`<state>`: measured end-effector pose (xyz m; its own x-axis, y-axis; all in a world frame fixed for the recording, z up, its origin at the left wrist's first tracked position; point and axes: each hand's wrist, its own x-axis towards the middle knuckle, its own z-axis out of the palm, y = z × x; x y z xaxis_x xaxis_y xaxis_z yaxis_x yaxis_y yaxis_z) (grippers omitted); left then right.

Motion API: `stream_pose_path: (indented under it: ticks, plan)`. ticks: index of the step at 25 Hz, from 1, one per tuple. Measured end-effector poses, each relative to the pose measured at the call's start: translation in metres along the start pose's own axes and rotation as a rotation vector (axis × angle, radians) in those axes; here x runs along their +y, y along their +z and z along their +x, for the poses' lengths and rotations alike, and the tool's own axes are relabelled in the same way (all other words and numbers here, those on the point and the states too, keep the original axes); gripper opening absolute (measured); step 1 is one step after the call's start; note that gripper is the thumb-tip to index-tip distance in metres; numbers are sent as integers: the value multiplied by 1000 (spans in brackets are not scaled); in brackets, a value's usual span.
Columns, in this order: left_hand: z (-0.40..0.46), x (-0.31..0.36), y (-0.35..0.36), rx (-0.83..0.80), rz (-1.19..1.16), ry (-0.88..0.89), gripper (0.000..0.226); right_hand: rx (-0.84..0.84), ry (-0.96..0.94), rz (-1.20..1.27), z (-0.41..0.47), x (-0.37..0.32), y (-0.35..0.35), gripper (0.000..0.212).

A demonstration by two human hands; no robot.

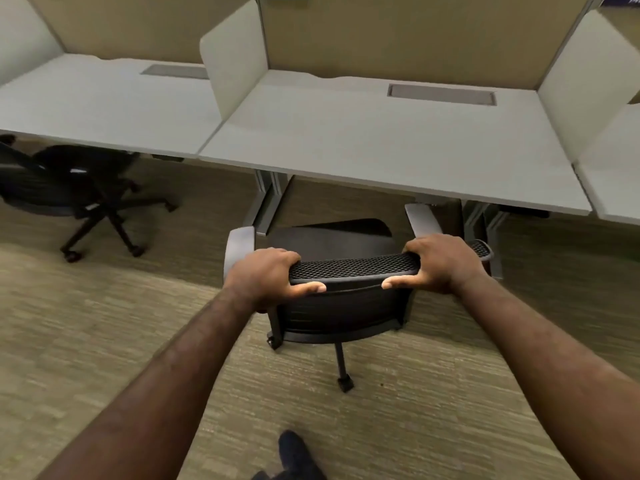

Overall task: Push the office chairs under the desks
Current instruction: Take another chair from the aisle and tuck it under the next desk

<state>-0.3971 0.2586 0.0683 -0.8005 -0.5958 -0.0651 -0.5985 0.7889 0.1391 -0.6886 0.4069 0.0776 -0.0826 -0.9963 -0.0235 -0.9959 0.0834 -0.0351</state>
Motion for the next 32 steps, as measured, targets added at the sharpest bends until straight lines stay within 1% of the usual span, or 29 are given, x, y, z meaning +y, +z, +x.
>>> stream_pose_path:
  ticks: [5,9,15,19,22,24,28,32]
  plan:
    - [41,-80,-15,-4,-1,31,101,7,80,31,71,-32,3,101]
    - [73,-132,-24,36,19,64,102,22,103,52,122,-48,4,101]
    - [121,-194,-33,49,4,64,100,48,98,28,190,-61,8,87]
    - [150,-218,-44,15,-9,42,99,63,113,40,226,-59,6,90]
    - [167,-234,-51,27,4,26,99,77,103,32,249,-59,3,94]
    - [175,-244,-53,32,6,21,100,77,104,17,261,-61,2,93]
    - [191,-265,-57,24,9,28,108,61,131,17,280,-67,3,90]
    - [209,-287,-61,21,20,68,109,52,179,22,298,-75,2,95]
